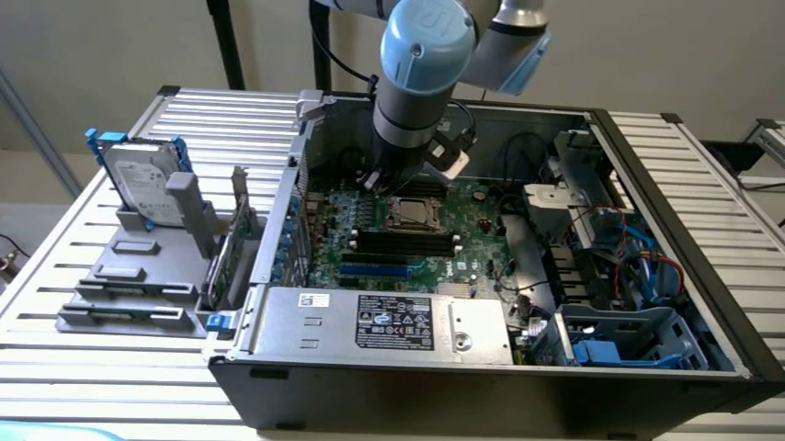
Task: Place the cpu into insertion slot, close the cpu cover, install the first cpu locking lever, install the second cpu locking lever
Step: 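Install the first cpu locking lever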
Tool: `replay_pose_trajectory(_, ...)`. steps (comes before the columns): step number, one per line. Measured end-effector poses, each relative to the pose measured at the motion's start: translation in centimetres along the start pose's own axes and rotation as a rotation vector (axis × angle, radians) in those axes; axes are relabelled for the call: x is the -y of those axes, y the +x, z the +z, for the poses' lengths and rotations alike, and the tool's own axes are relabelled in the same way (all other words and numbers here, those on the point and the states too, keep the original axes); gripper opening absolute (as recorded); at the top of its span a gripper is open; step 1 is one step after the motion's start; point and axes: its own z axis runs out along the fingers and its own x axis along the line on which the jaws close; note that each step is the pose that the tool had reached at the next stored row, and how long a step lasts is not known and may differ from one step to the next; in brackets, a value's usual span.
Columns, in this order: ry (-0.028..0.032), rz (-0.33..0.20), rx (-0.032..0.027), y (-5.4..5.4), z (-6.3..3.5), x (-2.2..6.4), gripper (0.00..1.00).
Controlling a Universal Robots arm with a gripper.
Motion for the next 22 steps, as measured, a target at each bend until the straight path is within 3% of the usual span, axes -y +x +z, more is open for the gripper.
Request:
replay_pose_trajectory(4,-0.0036,0.000,0.0039,0.07,0.09,-0.03,0.11)
replay_pose_trajectory(8,-0.0130,0.000,0.0129,0.17,0.17,-0.06,0.11)
replay_pose_trajectory(22,-0.0175,0.000,0.0184,0.80,0.39,-0.79,0.11)
